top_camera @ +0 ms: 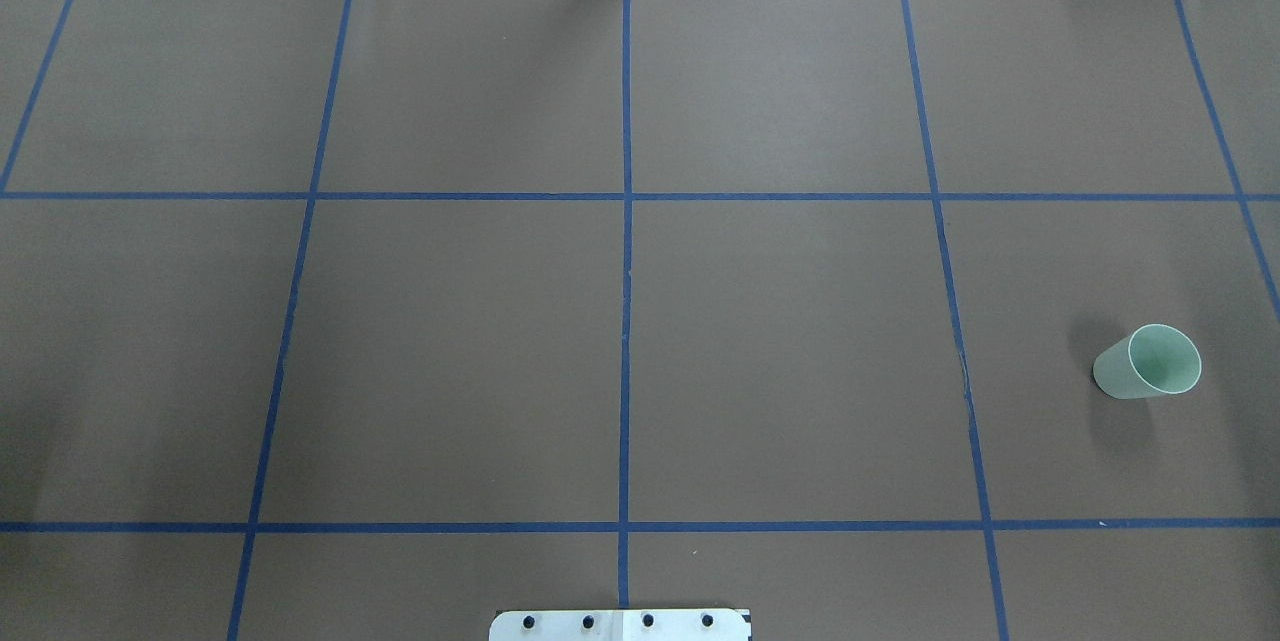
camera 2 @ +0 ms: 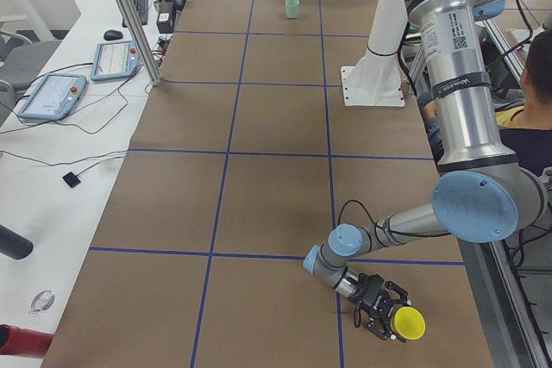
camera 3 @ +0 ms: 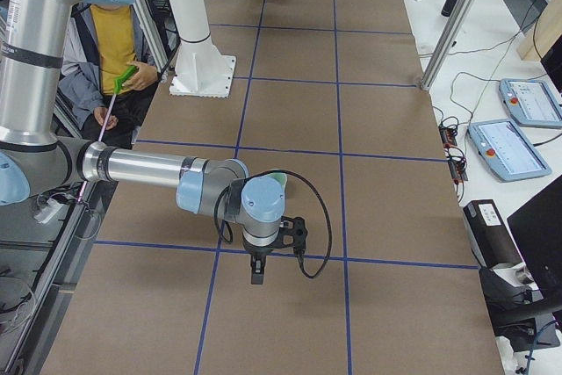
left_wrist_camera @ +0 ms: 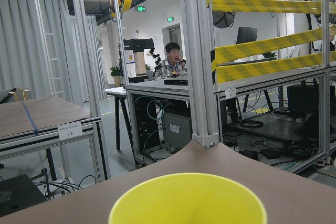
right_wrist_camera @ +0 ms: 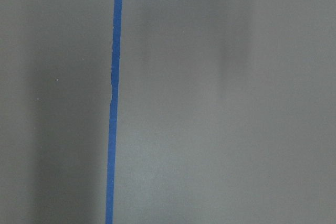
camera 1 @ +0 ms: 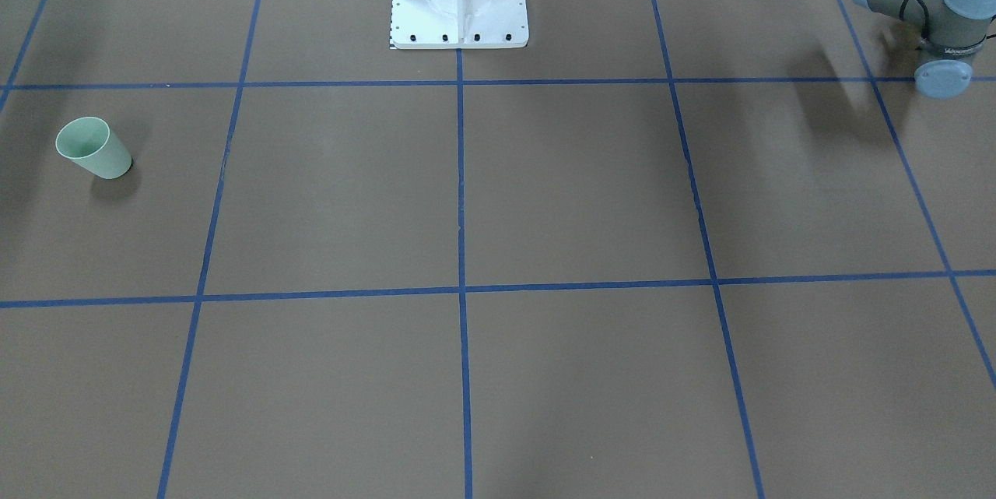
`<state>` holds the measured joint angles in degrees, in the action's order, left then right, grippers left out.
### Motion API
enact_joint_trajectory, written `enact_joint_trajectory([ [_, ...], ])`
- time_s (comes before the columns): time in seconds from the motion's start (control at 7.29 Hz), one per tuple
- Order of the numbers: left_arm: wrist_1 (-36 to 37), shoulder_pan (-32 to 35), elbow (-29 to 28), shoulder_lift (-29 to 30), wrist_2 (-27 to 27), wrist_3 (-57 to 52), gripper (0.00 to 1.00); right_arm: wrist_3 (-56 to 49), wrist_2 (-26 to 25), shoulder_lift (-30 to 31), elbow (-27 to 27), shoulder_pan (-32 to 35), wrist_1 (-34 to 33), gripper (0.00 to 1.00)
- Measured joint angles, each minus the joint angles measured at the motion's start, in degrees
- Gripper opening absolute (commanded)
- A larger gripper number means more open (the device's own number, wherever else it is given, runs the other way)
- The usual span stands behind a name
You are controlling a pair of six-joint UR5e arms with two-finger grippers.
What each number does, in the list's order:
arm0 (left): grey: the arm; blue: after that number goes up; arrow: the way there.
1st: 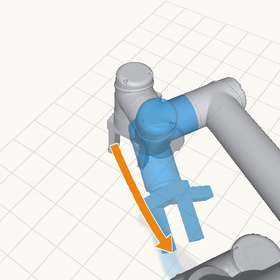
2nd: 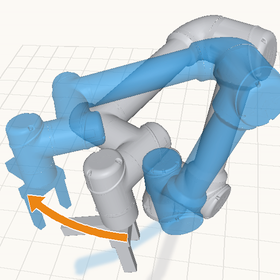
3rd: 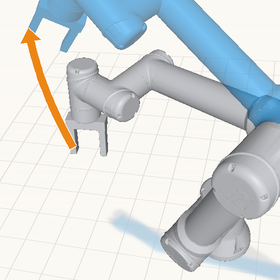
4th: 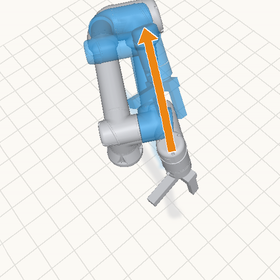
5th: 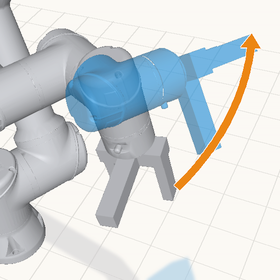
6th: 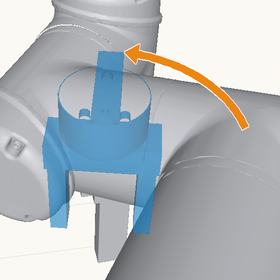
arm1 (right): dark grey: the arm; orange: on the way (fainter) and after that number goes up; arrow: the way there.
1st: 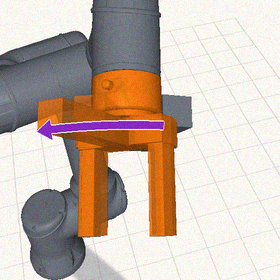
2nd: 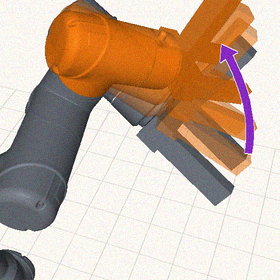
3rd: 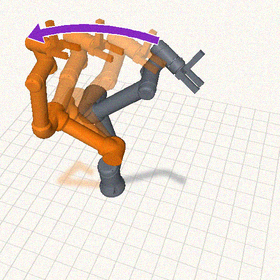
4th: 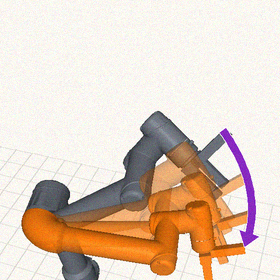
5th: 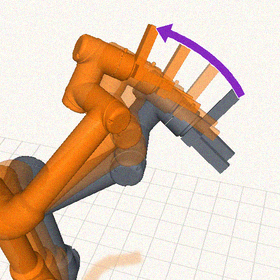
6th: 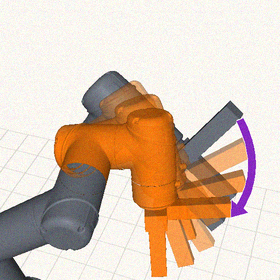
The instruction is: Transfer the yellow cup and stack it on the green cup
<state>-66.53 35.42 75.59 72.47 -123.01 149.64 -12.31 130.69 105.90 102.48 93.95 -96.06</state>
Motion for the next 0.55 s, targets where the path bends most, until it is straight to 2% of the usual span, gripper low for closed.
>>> enact_joint_trajectory([
  [0.55,0.1,0.0,1.2,-2.6,2.3,-4.9,0.42,-0.1,0.0,-0.2,0.0,0.0,0.0,1.00],
])
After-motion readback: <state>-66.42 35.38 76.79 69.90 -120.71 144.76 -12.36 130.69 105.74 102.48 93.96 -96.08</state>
